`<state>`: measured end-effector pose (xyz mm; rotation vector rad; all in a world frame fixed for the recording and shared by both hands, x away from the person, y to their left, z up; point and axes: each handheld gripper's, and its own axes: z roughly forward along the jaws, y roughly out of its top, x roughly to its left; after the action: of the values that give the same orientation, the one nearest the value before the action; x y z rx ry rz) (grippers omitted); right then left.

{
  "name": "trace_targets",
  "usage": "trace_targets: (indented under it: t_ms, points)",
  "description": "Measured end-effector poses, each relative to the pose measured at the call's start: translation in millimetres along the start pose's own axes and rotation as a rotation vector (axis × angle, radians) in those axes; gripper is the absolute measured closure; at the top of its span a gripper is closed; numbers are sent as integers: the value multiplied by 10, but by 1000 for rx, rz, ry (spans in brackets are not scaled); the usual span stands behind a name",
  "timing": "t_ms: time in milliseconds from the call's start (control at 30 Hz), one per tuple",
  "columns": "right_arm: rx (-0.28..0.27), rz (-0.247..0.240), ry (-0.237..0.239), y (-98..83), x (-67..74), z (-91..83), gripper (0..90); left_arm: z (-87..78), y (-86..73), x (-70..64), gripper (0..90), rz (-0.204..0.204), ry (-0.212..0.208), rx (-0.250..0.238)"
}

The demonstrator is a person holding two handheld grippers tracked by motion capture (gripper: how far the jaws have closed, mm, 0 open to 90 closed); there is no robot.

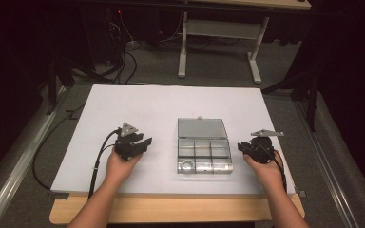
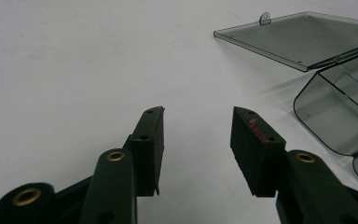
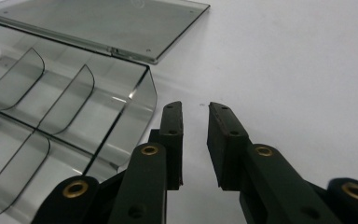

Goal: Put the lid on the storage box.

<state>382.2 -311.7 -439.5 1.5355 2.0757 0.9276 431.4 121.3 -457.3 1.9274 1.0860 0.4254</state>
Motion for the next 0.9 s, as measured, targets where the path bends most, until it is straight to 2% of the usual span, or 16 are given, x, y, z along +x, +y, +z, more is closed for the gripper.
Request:
trace_targets:
  t_ms: [133,233,400,567,733,900]
  points:
    - [-3,-8,-2,74,24,21,751,107,126,-128,569,36,11,14]
    - [-9,-10,-1,143,37,37,740,198,214,-202,545,6,-14,24]
    - [-9,-22,6,263,66,97,736,366,333,-284,508,-14,-37,46]
    - [-5,-27,13,384,100,177,728,480,440,-365,486,-29,-55,44]
    - [9,-35,16,490,140,284,708,585,510,-485,466,-43,-81,49]
    - [27,-19,33,543,181,434,660,691,532,-583,435,-59,-100,58]
